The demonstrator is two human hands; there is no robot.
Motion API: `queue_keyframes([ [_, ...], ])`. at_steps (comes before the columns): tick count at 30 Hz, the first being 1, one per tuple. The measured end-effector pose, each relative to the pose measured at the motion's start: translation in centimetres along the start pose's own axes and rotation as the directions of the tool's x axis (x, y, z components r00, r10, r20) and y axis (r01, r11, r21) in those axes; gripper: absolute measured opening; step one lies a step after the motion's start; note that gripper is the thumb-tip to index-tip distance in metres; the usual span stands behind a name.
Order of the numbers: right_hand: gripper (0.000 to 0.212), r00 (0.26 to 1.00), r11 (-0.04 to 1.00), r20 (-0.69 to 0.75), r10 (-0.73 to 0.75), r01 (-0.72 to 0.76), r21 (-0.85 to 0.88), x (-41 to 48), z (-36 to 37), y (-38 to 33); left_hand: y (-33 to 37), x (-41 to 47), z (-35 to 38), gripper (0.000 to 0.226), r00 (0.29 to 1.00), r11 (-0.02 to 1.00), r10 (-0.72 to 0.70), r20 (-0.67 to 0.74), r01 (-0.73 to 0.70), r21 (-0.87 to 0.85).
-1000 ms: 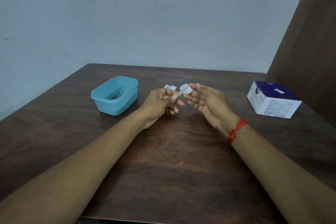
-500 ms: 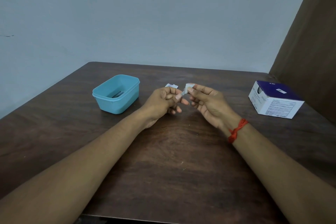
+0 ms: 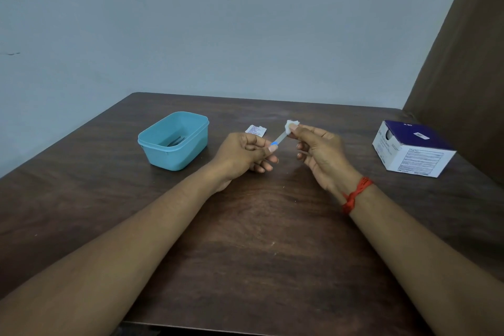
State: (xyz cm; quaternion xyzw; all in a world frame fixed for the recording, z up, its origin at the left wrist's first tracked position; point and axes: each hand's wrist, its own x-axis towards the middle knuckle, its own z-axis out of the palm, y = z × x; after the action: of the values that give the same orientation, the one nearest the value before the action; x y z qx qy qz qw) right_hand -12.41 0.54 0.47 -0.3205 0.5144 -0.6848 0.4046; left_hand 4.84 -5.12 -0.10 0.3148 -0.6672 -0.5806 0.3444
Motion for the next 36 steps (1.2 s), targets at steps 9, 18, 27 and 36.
queue_keyframes([
  [9, 0.02, 0.998, 0.999, -0.056, -0.024, 0.022, -0.035, 0.2, -0.2, 0.1, 0.0, 0.0, -0.1, 0.017, 0.999, 0.998, -0.031, -0.027, 0.029, -0.048],
  [18, 0.013, 1.0, 0.999, -0.026, 0.016, -0.017, -0.049, 0.2, 0.2, 0.4, 0.0, -0.1, -0.3, 0.018, 0.998, 0.997, -0.043, -0.041, 0.04, -0.067],
  [27, 0.01, 1.0, 0.999, -0.021, -0.008, 0.007, -0.05, 0.3, -0.1, 0.7, 0.2, -0.1, 0.0, 0.02, 0.998, 0.997, -0.05, -0.039, 0.048, -0.056],
  [36, 0.012, 0.999, 0.997, -0.032, -0.024, 0.022, -0.073, 0.7, -0.2, 1.2, 0.0, 0.0, -0.1, 0.023, 0.997, 0.997, -0.059, -0.041, 0.057, -0.054],
])
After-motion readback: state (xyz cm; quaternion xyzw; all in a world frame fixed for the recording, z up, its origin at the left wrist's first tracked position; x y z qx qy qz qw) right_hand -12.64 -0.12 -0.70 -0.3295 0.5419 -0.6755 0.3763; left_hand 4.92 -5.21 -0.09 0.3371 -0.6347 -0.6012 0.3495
